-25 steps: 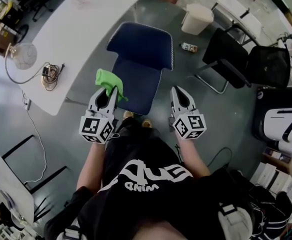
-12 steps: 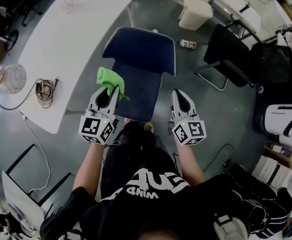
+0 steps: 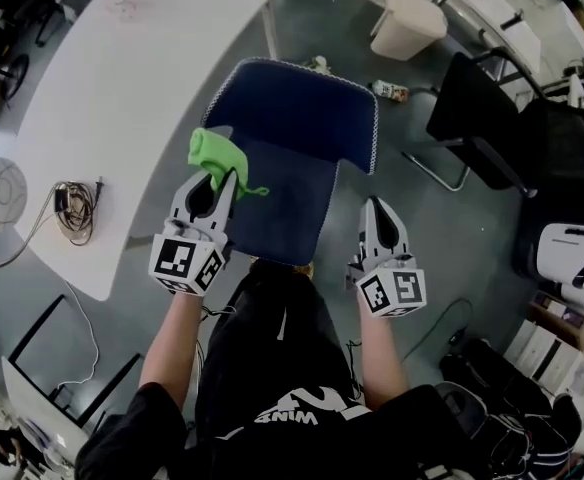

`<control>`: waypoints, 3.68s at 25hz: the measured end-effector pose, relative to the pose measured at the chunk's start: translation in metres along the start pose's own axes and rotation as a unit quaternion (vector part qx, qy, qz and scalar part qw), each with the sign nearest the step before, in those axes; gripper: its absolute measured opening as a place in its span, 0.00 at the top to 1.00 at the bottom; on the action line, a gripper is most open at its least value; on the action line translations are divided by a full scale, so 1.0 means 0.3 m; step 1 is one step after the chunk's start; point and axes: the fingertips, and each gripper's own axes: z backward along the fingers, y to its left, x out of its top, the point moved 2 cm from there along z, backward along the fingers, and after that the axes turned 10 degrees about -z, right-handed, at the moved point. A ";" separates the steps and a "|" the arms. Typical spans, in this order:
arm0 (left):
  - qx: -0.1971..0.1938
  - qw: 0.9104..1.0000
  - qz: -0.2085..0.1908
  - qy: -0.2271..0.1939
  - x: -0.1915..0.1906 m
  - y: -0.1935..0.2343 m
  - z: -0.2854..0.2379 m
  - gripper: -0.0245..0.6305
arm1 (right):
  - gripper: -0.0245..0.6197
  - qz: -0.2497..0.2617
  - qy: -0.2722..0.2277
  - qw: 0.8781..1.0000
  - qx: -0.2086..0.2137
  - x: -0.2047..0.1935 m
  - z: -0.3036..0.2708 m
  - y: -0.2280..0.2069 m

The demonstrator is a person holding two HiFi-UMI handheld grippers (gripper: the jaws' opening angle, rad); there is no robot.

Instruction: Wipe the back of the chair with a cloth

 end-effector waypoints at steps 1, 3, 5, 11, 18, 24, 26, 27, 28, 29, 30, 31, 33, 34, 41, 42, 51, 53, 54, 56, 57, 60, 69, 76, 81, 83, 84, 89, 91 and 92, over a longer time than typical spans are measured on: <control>-0.001 1.000 -0.001 0.000 -0.023 0.017 -0.023 0.86 | 0.97 0.001 -0.001 1.000 -0.001 -0.017 -0.019 -0.010; -0.002 1.000 -0.004 0.001 -0.069 0.044 -0.059 0.86 | 0.97 0.008 0.002 1.000 -0.005 -0.054 -0.051 -0.025; -0.004 1.000 -0.007 0.002 -0.109 0.064 -0.077 0.86 | 0.97 0.010 0.003 1.000 -0.009 -0.092 -0.071 -0.027; -0.004 1.000 0.001 0.005 -0.225 0.096 -0.128 0.86 | 0.97 0.007 0.006 1.000 -0.022 -0.190 -0.090 -0.052; 0.022 1.000 -0.018 0.005 -0.291 0.182 -0.155 0.86 | 0.97 -0.017 0.015 1.000 -0.019 -0.277 -0.082 -0.057; 0.031 0.999 -0.044 0.007 -0.330 0.264 -0.246 0.86 | 0.97 -0.022 0.021 0.999 -0.027 -0.290 -0.078 -0.088; 0.036 0.998 -0.047 0.011 -0.344 0.287 -0.286 0.86 | 0.97 -0.021 0.025 0.999 -0.031 -0.290 -0.078 -0.105; 0.038 0.998 -0.049 0.013 -0.351 0.297 -0.310 0.86 | 0.97 -0.021 0.026 0.999 -0.033 -0.288 -0.081 -0.117; 0.040 0.998 -0.051 0.016 -0.358 0.305 -0.334 0.86 | 0.97 -0.021 0.027 0.999 -0.035 -0.286 -0.083 -0.129; 0.040 0.998 -0.052 0.018 -0.363 0.311 -0.355 0.86 | 0.97 -0.021 0.027 0.999 -0.037 -0.282 -0.082 -0.138; 0.040 0.998 -0.053 0.021 -0.367 0.315 -0.373 0.86 | 0.97 -0.023 0.026 0.999 -0.038 -0.278 -0.078 -0.144; 0.039 0.997 -0.054 0.024 -0.370 0.318 -0.389 0.86 | 0.97 -0.025 0.026 0.999 -0.039 -0.276 -0.074 -0.147; 0.034 0.997 -0.058 0.028 -0.375 0.322 -0.418 0.86 | 0.97 -0.028 0.026 0.998 -0.040 -0.276 -0.070 -0.148; 0.031 0.997 -0.060 0.029 -0.376 0.323 -0.433 0.86 | 0.97 -0.030 0.026 0.998 -0.041 -0.276 -0.070 -0.147; 0.018 0.998 -0.063 0.022 -0.364 0.272 -0.516 0.86 | 0.97 -0.038 0.028 0.998 -0.044 -0.276 -0.055 -0.168; 0.013 0.998 -0.063 0.022 -0.364 0.253 -0.526 0.86 | 0.97 -0.039 0.029 0.998 -0.045 -0.277 -0.050 -0.173; -0.052 0.996 -0.077 0.010 -0.369 0.007 -0.644 0.86 | 0.97 -0.040 0.024 0.997 -0.061 -0.291 -0.001 -0.241; -0.062 0.995 -0.072 0.005 -0.372 -0.041 -0.663 0.86 | 0.97 -0.041 0.022 0.997 -0.066 -0.296 0.012 -0.256; -0.068 0.995 -0.069 0.003 -0.373 -0.068 -0.670 0.86 | 0.97 -0.043 0.021 0.997 -0.069 -0.298 0.021 -0.263; -0.084 0.995 -0.062 0.001 -0.372 -0.130 -0.681 0.86 | 0.97 -0.047 0.019 0.996 -0.073 -0.296 0.043 -0.273; -0.094 0.994 -0.060 0.000 -0.370 -0.165 -0.687 0.86 | 0.97 -0.050 0.017 0.996 -0.074 -0.293 0.053 -0.275; -0.126 0.990 -0.062 -0.001 -0.370 -0.272 -0.707 0.86 | 0.97 -0.050 0.015 0.996 -0.078 -0.287 0.078 -0.283; -0.212 0.975 -0.060 -0.013 -0.373 -0.575 -0.724 0.86 | 0.97 -0.047 0.007 0.994 -0.097 -0.285 0.146 -0.337; -0.191 0.980 -0.053 -0.015 -0.386 -0.557 -0.678 0.86 | 0.97 -0.050 0.005 0.994 -0.100 -0.290 0.164 -0.358; -0.126 0.991 -0.043 -0.010 -0.409 -0.387 -0.618 0.86 | 0.97 -0.048 0.011 0.994 -0.093 -0.308 0.164 -0.341; -0.099 0.994 -0.039 -0.004 -0.426 -0.308 -0.584 0.86 | 0.97 -0.045 0.016 0.995 -0.086 -0.315 0.152 -0.333; -0.084 0.996 -0.039 0.000 -0.435 -0.266 -0.565 0.86 | 0.97 -0.043 0.019 0.996 -0.082 -0.318 0.143 -0.329; -0.019 0.999 -0.043 0.013 -0.465 -0.073 -0.459 0.86 | 0.97 -0.037 0.027 0.997 -0.067 -0.330 0.108 -0.299; 0.007 0.999 -0.042 0.017 -0.478 -0.004 -0.423 0.86 | 0.97 -0.037 0.030 0.997 -0.062 -0.337 0.089 -0.292; 0.020 0.999 -0.042 0.019 -0.487 0.029 -0.404 0.86 | 0.97 -0.036 0.032 0.997 -0.059 -0.340 0.079 -0.286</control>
